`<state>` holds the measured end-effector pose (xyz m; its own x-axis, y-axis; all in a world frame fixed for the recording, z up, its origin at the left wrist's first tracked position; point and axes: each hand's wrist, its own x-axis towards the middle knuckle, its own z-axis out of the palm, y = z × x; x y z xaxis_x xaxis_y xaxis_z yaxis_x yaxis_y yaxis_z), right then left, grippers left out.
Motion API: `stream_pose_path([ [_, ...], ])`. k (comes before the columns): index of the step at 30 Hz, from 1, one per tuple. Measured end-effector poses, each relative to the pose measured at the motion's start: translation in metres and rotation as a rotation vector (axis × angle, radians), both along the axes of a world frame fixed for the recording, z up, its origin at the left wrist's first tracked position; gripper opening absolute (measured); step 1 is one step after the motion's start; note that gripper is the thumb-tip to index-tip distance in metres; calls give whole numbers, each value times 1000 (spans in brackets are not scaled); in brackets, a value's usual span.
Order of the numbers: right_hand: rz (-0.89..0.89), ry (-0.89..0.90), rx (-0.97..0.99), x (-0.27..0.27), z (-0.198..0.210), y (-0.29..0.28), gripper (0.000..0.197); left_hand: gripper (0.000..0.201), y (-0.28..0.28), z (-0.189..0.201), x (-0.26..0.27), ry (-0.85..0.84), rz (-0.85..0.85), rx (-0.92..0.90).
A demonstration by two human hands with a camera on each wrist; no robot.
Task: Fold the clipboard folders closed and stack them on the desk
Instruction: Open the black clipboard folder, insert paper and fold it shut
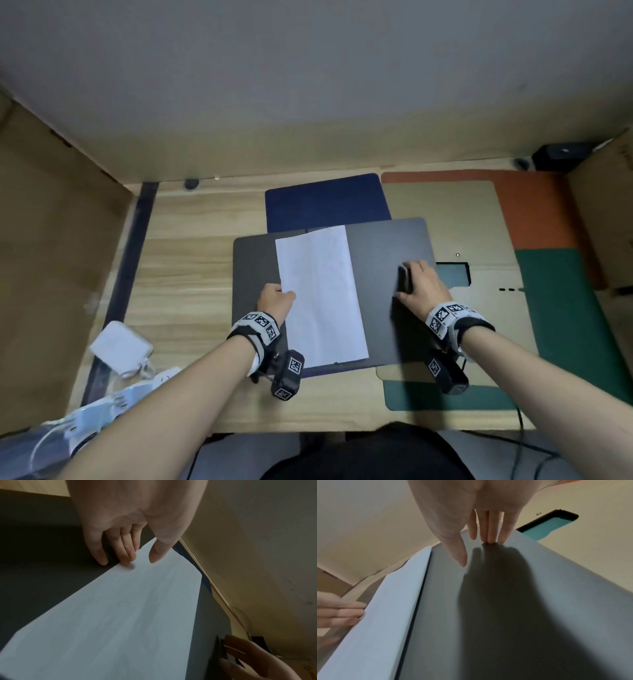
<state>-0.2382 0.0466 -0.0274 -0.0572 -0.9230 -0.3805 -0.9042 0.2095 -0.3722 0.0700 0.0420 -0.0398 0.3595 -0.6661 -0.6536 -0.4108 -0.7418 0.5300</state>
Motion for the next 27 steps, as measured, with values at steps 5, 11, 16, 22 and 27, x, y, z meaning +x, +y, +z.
stream_pose_path([
  [5, 54, 15, 70, 20, -5, 44, 79, 34, 30, 1, 0, -49, -20, 88],
  [11, 120, 66, 64, 31, -17, 71, 81, 53, 45, 4, -3, 192, 208, 105],
  [16, 143, 86, 66, 32, -16, 71, 78, 9, 43, 22, -6, 254, 216, 114],
  [22, 132, -13, 119, 21, -8, 60, 68, 29, 45, 24, -28, 265, 64, -12],
  [27, 163, -95, 197, 2, 4, 48, 57, 88, 39, 15, -31, 14, 95, 113],
])
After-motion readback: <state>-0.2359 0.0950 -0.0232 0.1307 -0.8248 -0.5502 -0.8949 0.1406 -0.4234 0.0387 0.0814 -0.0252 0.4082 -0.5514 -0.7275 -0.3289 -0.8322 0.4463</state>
